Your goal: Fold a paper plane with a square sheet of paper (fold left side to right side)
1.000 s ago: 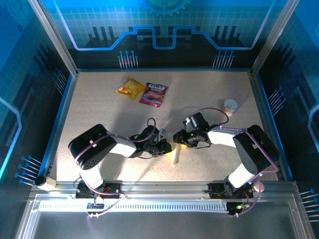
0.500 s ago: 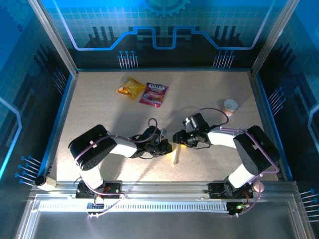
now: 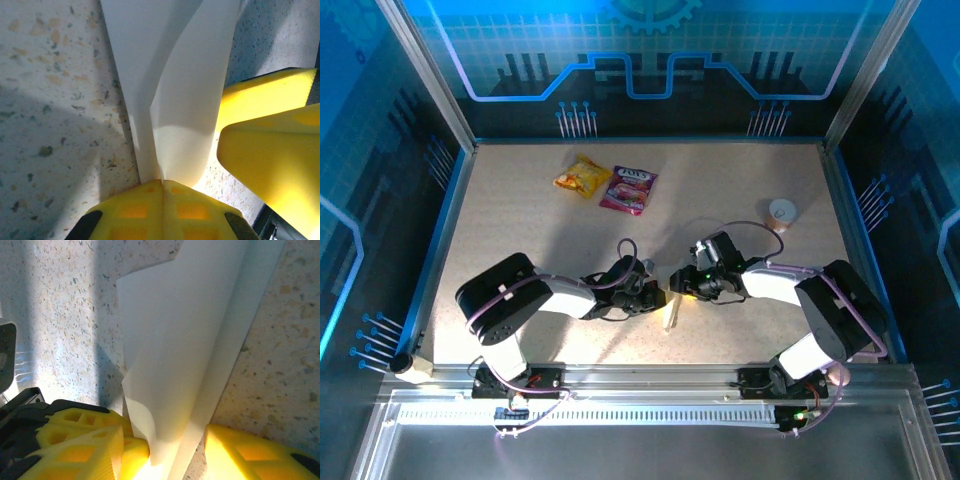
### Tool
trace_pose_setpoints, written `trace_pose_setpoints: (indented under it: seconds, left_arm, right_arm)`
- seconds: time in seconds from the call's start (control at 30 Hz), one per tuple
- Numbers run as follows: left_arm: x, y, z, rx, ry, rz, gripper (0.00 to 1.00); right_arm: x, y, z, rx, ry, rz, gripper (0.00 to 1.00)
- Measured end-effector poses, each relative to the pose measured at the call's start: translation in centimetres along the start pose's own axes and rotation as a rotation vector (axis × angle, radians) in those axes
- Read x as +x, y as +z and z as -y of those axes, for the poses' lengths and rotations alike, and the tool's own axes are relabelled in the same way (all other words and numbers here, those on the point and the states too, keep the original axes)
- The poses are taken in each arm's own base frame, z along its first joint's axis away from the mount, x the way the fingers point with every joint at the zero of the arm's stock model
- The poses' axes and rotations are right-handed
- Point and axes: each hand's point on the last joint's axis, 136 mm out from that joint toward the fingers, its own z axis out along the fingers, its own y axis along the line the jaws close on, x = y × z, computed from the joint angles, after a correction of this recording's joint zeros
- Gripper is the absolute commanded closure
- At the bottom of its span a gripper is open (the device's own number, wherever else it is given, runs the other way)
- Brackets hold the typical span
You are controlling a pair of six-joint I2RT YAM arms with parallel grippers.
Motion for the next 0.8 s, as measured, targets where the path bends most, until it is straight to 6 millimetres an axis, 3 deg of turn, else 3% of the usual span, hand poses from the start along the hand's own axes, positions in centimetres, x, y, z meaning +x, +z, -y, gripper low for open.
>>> trace_pose_setpoints:
  seconds: [0.23, 0.5, 0.8]
  left_arm:
    - [0.0, 0.0, 0.0, -0.005, 0.001, 0.001, 1.00]
    - [0.0, 0.0, 0.0, -0.017, 0.005, 0.005, 0.99]
    - [0.0, 0.1, 0.0, -0.023, 0.006, 0.005, 0.99]
  right_arm:
    - [-0.2, -0.7, -0.2, -0.008, 0.001, 0.016, 0.56]
    - [-0.7, -1.9, -0.7, -0.012, -0.014, 0.034, 0.77]
    - [-2.0, -0.6, -2.3, -0.007, -0.042, 0.009, 0.79]
